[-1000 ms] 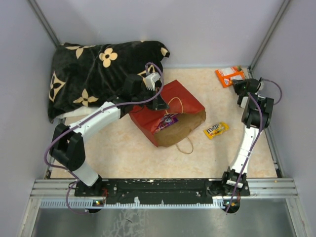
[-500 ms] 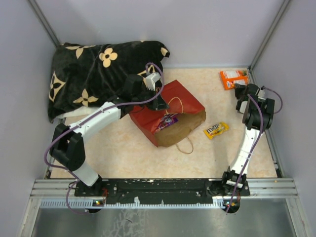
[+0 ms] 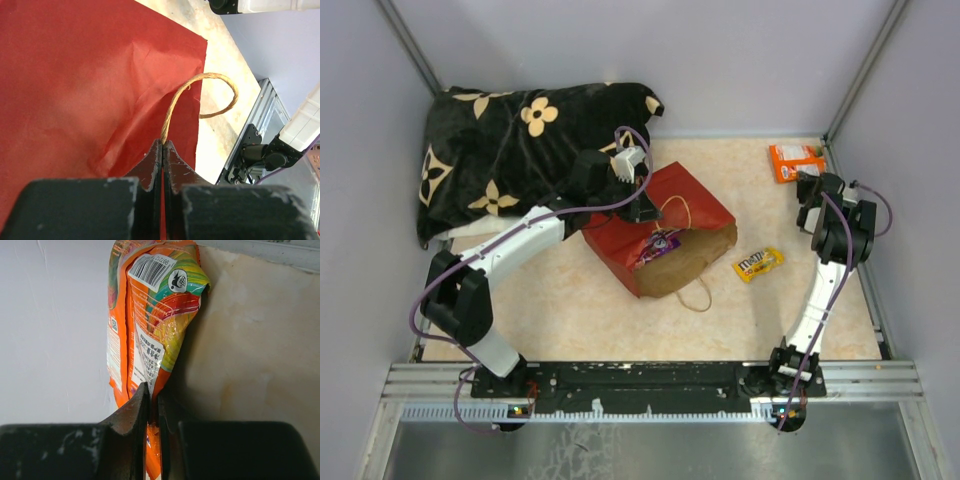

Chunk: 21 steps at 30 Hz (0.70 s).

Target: Take the snacks out of the paper bag

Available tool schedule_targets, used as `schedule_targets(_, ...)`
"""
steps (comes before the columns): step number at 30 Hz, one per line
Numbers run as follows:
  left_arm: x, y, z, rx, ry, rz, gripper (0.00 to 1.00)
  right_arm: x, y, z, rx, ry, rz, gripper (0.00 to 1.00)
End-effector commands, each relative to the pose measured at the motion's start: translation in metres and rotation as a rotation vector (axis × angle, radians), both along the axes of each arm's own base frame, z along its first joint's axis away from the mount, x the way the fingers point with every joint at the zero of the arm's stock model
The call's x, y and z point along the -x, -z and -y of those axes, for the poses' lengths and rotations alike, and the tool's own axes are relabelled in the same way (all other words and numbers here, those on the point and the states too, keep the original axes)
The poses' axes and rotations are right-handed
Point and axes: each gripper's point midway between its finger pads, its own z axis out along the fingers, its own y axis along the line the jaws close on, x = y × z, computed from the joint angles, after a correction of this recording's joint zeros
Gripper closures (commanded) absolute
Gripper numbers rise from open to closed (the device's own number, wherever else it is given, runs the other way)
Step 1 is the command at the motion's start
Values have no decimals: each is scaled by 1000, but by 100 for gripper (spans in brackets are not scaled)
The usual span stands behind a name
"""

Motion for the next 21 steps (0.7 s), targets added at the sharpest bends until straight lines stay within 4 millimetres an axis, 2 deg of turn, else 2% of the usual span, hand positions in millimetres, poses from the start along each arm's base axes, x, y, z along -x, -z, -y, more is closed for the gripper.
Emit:
schedule_targets(1, -6, -15, 1, 9, -6, 46, 100, -2, -29, 3, 9, 40, 39, 96)
schedule_targets(3, -5, -15, 2, 10, -4, 42, 100, -2, -25, 1, -2, 38, 26, 95)
schedule_targets(5, -5, -15, 2, 11, -5, 41, 100, -2, -25, -2, -5, 27, 25, 84)
schedule_targets(7, -5, -14, 2, 8, -9, 41, 100, -3, -25, -6, -2, 9, 19, 58)
schedule_targets(10, -7, -14, 0, 4, -24, 37, 100, -1, -29, -12, -12, -9, 3, 3)
schedule_targets(13, -8, -16, 0, 8, -38, 35, 100, 8, -46, -11, -7, 10, -1, 1)
schedule_targets(17, -21, -17, -5, -29, -99, 51, 100, 32, -88, -6, 35, 60, -69, 1)
schedule_targets(21, -27, -37, 2, 1, -104, 48, 100, 65, -119, -12, 33, 89, -115, 1)
